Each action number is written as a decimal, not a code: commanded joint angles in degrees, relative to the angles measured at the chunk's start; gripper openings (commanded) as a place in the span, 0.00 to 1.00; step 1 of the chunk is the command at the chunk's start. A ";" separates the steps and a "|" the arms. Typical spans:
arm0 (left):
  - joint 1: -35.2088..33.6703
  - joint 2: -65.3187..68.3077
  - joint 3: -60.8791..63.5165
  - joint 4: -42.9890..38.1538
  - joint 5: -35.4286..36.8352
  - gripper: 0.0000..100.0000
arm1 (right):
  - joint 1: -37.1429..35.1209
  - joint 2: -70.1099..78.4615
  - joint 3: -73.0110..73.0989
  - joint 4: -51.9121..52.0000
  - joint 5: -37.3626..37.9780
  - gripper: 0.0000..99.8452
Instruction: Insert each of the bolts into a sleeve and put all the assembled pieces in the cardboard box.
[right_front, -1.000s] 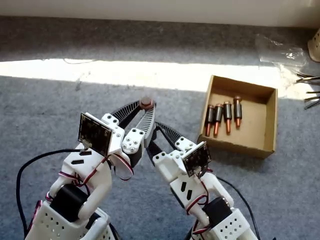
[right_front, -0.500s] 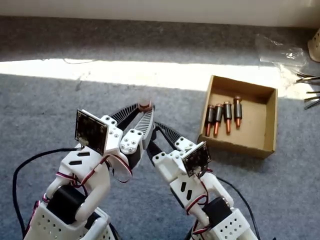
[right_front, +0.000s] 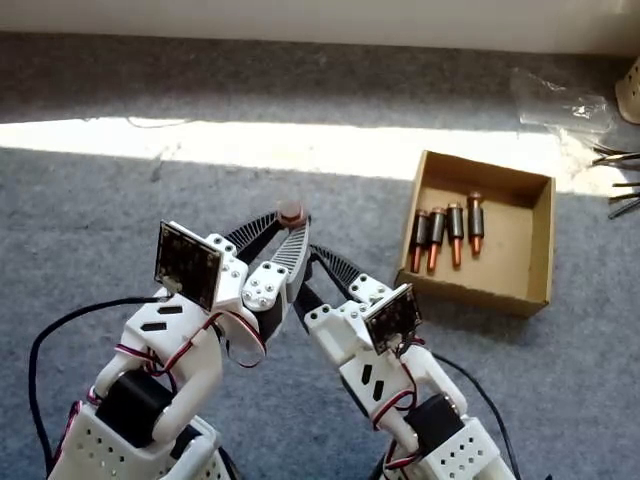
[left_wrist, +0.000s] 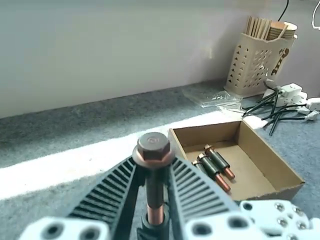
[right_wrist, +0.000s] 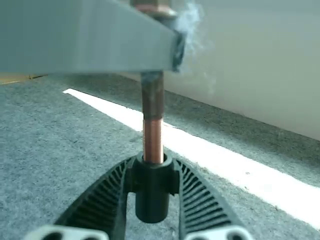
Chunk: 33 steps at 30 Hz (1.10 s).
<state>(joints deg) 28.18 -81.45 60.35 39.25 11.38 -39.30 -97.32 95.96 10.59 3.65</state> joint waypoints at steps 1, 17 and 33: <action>1.01 0.31 1.01 0.09 0.18 0.01 | 0.66 -0.66 2.59 -1.71 0.00 0.00; -2.51 0.22 6.02 0.26 0.09 0.01 | 0.75 -0.66 2.59 -1.71 0.00 0.00; -2.51 0.22 5.93 0.18 0.35 0.18 | 0.75 -0.66 2.59 -1.71 0.00 0.00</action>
<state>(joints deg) 26.95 -81.27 66.86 39.43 11.74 -39.30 -97.32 95.96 10.59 3.56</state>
